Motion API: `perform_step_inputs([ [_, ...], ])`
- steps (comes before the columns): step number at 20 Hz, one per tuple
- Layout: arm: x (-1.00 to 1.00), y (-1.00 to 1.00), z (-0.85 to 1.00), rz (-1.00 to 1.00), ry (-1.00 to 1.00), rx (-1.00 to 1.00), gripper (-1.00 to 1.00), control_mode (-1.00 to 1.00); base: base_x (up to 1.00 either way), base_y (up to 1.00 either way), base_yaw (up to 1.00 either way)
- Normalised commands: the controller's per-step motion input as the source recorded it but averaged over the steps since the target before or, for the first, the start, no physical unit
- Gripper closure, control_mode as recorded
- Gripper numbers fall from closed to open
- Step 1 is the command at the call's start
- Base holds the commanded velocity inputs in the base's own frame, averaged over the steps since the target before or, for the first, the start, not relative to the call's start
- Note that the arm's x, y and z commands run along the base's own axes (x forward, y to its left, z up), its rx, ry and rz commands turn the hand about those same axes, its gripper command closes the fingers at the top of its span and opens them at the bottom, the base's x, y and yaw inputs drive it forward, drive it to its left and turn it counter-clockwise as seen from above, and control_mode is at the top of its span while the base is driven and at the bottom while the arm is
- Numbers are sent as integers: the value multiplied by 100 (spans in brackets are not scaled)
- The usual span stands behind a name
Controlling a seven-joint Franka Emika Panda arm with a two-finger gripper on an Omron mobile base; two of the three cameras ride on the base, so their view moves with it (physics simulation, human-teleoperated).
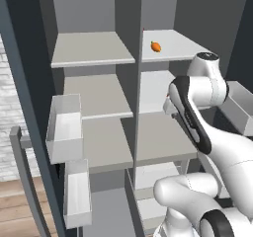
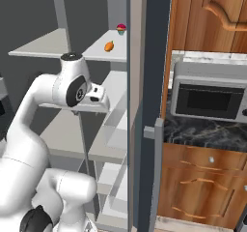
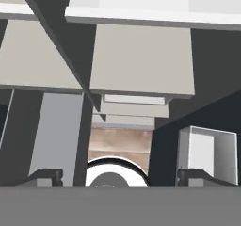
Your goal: Take the carrot and tangerine from the fridge shelf and place them in the freezer drawer to begin freezing them.
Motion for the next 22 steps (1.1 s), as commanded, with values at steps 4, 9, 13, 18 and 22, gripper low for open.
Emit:
perform_step_inputs([
  [4, -6, -84, -6, 0, 5, 0, -100, -100, 0, 0, 0],
  [9, 0, -69, -1, 0, 2, 0, -100, -100, 0, 0, 0],
  [13, 6, -34, -1, 0, 1, 0, -100, -100, 0, 0, 0],
  [18, 2, -1, 4, -2, 0, 0, -100, -100, 0, 0, 0],
  [22, 43, 0, 63, -12, -7, 0, -100, -100, 0, 0, 0],
])
